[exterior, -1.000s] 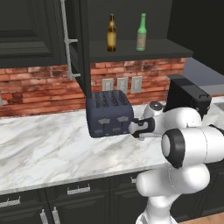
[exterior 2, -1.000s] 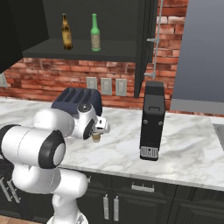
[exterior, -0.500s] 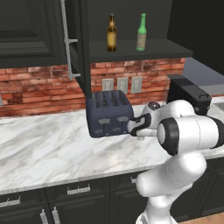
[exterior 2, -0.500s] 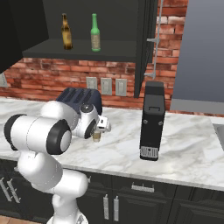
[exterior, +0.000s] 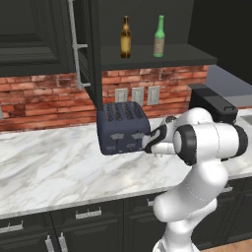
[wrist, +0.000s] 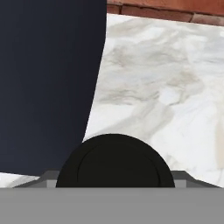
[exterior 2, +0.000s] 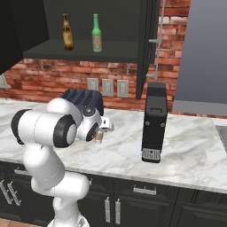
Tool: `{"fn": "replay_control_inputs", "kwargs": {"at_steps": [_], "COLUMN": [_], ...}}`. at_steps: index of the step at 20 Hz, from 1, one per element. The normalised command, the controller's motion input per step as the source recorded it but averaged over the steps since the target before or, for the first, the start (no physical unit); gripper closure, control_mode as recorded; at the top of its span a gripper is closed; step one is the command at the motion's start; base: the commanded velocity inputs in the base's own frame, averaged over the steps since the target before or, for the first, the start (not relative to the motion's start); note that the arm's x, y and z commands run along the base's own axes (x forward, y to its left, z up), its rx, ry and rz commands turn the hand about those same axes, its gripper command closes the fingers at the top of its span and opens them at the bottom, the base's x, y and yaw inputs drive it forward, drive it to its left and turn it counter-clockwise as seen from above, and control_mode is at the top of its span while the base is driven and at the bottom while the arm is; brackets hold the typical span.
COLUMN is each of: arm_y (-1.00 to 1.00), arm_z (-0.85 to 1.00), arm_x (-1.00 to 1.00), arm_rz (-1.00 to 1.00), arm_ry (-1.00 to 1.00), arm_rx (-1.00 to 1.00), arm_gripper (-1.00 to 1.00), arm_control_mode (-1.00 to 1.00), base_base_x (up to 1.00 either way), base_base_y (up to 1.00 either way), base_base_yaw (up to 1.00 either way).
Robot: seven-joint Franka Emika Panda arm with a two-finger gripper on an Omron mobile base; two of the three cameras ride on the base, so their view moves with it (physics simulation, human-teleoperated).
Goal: Sort all alcoholic drinks to one cabinet, and non-alcoholic drinks to the other.
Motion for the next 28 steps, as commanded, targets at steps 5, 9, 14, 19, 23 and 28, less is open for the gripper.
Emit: {"fn": "replay_control_inputs", "kwargs": {"at_steps": [5, 9, 14, 19, 23, 28], "arm_y": [-0.01, -0.04, -0.05, -0.05, -0.04, -0.01], "arm_z": [-0.19, 0.0, 0.0, 0.0, 0.17, 0.4], "arm_x": [0.03, 0.0, -0.27, -0.54, -0.6, -0.52], "arm_rz": [0.0, 0.0, -0.01, -0.03, -0.01, 0.0], "arm_ry": [0.06, 0.0, 0.0, 0.0, -0.03, -0.06], "arm_rx": [0.01, 0.02, 0.04, 0.02, 0.0, 0.0], "arm_gripper": [1.0, 1.0, 1.0, 1.0, 1.0, 1.0], "arm_control_mode": [-1.0, -1.0, -1.0, -1.0, -1.0, -1.0], "base_base_x": [0.0, 0.0, 0.0, 0.0, 0.0, 0.0], "base_base_y": [0.0, 0.0, 0.0, 0.0, 0.0, 0.0], "base_base_yaw": [0.0, 0.0, 0.0, 0.0, 0.0, 0.0]}}
